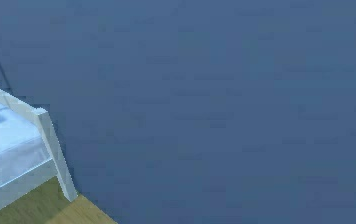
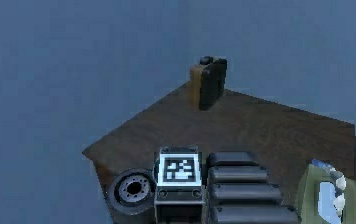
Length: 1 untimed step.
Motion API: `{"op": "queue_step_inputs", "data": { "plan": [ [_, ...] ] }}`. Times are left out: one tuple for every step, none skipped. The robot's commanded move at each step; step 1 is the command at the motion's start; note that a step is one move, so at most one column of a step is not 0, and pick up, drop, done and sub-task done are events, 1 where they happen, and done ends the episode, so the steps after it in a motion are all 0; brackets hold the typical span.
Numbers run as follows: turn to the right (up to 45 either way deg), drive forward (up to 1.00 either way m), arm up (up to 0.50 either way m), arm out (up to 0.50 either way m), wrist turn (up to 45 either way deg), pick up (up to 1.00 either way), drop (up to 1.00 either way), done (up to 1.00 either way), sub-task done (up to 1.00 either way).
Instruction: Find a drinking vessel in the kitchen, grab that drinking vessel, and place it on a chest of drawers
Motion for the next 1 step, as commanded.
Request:
{"op": "queue_step_inputs", "data": {
  "plan": [
    [0.0,0.0,0.0,0.34,0.0,0.0,0.0,0.0,0.0]
  ]
}}
